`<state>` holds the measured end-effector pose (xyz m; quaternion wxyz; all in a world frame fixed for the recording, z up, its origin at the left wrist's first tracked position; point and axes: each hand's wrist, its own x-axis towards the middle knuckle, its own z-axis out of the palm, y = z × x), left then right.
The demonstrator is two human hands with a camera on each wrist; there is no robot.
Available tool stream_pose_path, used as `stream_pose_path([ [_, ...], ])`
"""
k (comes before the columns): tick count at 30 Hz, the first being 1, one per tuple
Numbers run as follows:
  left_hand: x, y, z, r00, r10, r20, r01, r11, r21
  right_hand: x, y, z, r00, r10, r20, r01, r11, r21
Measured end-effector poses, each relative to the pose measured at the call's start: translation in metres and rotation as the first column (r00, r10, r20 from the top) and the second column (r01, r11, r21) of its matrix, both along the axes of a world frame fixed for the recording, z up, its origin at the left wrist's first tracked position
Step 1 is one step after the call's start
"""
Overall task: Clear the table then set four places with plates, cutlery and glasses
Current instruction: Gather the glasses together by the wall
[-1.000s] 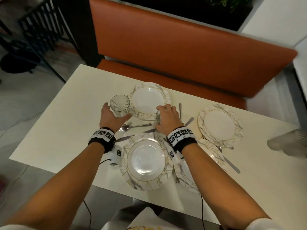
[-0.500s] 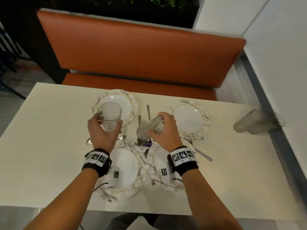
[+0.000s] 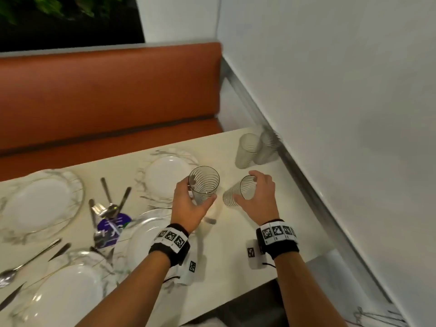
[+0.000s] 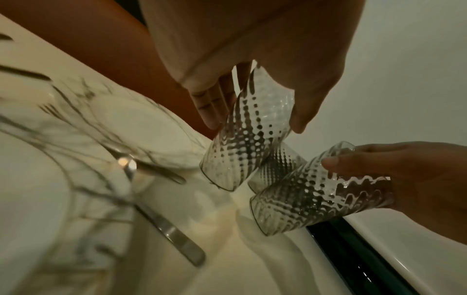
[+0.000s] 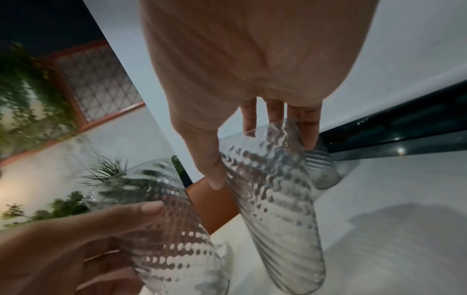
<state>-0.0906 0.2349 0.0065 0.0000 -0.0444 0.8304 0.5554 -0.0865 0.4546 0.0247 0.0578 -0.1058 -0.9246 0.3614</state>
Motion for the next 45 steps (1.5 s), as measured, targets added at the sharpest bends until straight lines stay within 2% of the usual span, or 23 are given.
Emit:
stream_pose_path([
  [2, -0.006, 0.029, -0.009, 0.998, -0.022, 0.067, 0.021, 0.999, 0.024, -0.001, 0.022, -0.005, 1.0, -0.03, -0.003, 0.03, 0.999, 0.034],
  [5, -0.015, 0.055, -0.025, 0.996, -0.013, 0.089, 0.012, 1.0, 0.002, -0.004, 0.04, -0.013, 0.999, -0.035, 0.007, 0.034, 0.996, 0.084],
  [10, -0.02, 0.087, -0.041, 0.994, -0.028, 0.102, 0.031, 0.999, -0.025, -0.001, 0.061, -0.027, 0.999, -0.022, -0.032, 0.024, 0.999, 0.042],
  [13, -0.021, 0.097, -0.048, 0.992, -0.04, 0.121, 0.045, 0.998, -0.04, 0.001, 0.068, -0.031, 0.995, -0.05, -0.083, 0.044, 0.996, -0.075],
  [17, -0.023, 0.107, -0.053, 0.993, -0.027, 0.111, 0.032, 0.999, -0.04, 0.007, 0.07, -0.041, 0.982, -0.184, -0.043, 0.162, 0.935, -0.314],
  [22, -0.033, 0.127, -0.053, 0.992, -0.005, 0.125, 0.004, 1.0, 0.009, -0.002, 0.074, -0.062, 0.964, -0.264, 0.011, 0.247, 0.883, -0.399],
  [30, -0.069, 0.158, -0.056, 0.991, 0.0, 0.132, 0.008, 0.998, -0.064, -0.056, 0.102, -0.06, 0.971, -0.219, 0.099, 0.24, 0.884, -0.4],
  [33, -0.081, 0.166, -0.054, 0.986, 0.021, 0.166, -0.004, 0.995, -0.097, -0.075, 0.109, -0.06, 0.973, -0.203, 0.113, 0.23, 0.91, -0.344],
  [38, -0.09, 0.17, -0.053, 0.978, 0.036, 0.206, -0.021, 0.997, -0.078, -0.092, 0.108, -0.072, 0.968, -0.214, 0.133, 0.244, 0.928, -0.281],
  [45, -0.088, 0.177, -0.061, 0.97, 0.084, 0.226, -0.092, 0.995, 0.027, -0.096, 0.11, -0.071, 0.962, -0.239, 0.132, 0.272, 0.886, -0.377],
])
